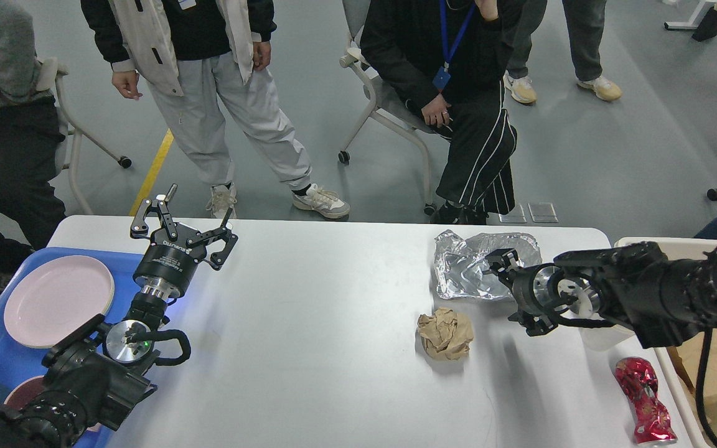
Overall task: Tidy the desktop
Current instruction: 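Grasp the edge of the foil tray with the right gripper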
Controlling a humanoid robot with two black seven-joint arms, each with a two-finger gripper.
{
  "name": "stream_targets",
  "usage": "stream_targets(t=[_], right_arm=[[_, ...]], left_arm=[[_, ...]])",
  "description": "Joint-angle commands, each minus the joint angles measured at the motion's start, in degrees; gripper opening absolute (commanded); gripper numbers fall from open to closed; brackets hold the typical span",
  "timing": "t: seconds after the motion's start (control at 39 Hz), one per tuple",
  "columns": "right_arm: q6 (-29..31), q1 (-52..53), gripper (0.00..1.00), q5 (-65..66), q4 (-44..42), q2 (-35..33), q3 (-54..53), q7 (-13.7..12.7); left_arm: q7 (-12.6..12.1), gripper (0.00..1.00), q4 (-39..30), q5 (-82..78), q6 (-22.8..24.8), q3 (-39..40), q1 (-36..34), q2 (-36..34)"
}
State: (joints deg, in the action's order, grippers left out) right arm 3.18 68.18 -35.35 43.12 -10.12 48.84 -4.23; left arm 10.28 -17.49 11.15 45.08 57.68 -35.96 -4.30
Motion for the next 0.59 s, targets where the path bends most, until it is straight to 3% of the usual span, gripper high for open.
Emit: stream_targets(t=[0.0, 0.05, 0.13, 0.15, 0.18, 0.56], right_arm=[[-2.0, -2.3, 0.56, 0.4, -3.8, 2.1, -0.7, 0.0], [-3.1, -2.9, 0.40, 0.5, -5.3, 3.0, -1.4, 0.0], [-4.8, -3.0, 0.26, 1.2, -6.8, 4.5, -2.1, 0.0], [-4.8, -3.0, 0.17, 1.2, -6.9, 4.7, -2.1, 0.1], [-4.8, -3.0, 0.00, 1.2, -6.9, 4.8, -2.2, 0.1], [-7.3, -2.0, 0.00, 3.2, -6.1, 6.4, -2.3, -1.3]], left_arm=[[0.0, 0.99, 0.0, 0.0, 0.0, 0.0, 0.0, 0.0], [0.0, 0.99, 0.0, 0.0, 0.0, 0.0, 0.0, 0.0], [0.0, 0.99, 0.0, 0.0, 0.0, 0.0, 0.0, 0.0], [0.0, 0.99, 0.0, -0.1, 0.0, 0.0, 0.0, -0.1], [0.0, 0.99, 0.0, -0.1, 0.0, 0.1, 0.0, 0.0], [0.0, 0.99, 0.0, -0.1, 0.1, 0.0, 0.0, 0.0]])
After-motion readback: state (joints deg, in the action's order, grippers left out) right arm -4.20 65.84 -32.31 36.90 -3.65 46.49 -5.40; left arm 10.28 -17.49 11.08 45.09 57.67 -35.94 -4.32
